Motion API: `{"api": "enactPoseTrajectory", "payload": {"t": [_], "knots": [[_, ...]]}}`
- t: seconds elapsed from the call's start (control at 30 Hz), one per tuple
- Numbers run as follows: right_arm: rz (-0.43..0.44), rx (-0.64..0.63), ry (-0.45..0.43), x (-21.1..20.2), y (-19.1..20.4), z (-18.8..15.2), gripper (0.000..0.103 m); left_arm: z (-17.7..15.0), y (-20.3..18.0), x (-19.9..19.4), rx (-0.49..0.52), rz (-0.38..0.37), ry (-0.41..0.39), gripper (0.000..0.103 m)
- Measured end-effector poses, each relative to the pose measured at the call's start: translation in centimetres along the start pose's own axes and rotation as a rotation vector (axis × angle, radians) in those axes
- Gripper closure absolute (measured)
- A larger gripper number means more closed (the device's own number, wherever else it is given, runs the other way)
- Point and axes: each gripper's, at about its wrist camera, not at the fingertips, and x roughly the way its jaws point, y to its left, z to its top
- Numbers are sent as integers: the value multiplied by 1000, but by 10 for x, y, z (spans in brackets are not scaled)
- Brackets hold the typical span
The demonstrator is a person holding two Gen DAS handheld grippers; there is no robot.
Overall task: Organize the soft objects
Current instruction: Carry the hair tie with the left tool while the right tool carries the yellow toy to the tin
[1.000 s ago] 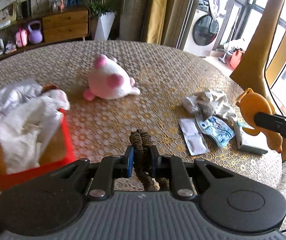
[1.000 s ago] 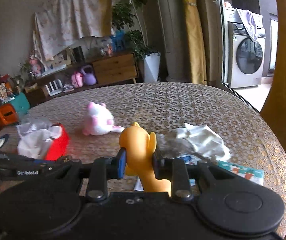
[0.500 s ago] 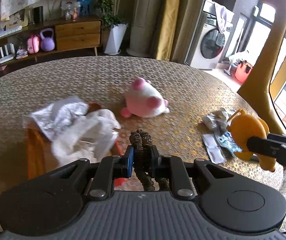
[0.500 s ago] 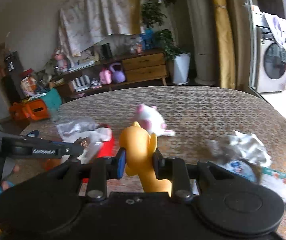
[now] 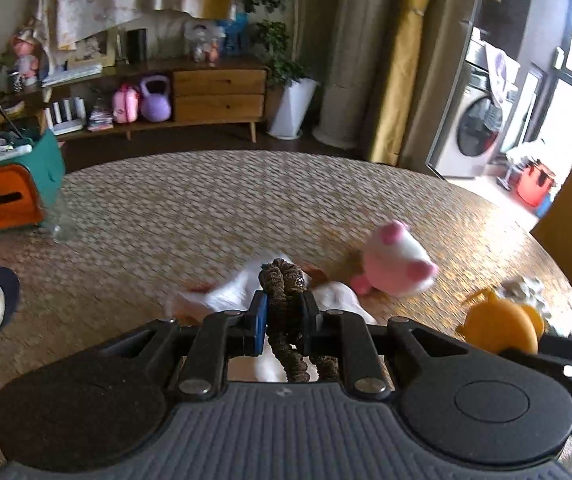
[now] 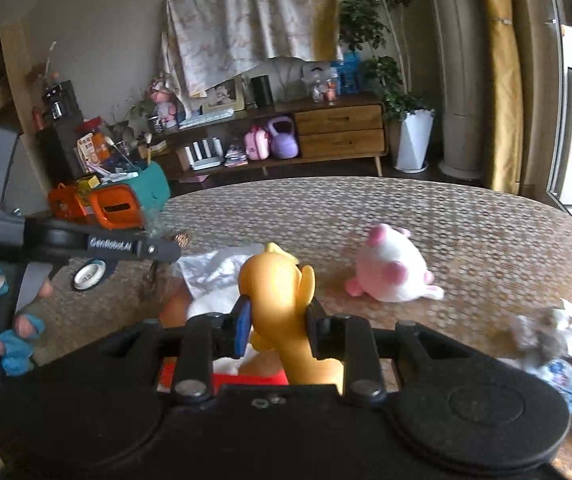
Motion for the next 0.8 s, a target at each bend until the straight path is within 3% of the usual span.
{"api": "enactPoseTrajectory", "payload": {"t": [0.4, 0.8], "knots": [[13, 44, 44, 70, 33, 10, 75, 24, 26, 46, -5, 63, 1, 86], [31, 12, 160, 134, 64, -16, 75, 11, 31, 96, 26, 52, 89, 86]]}}
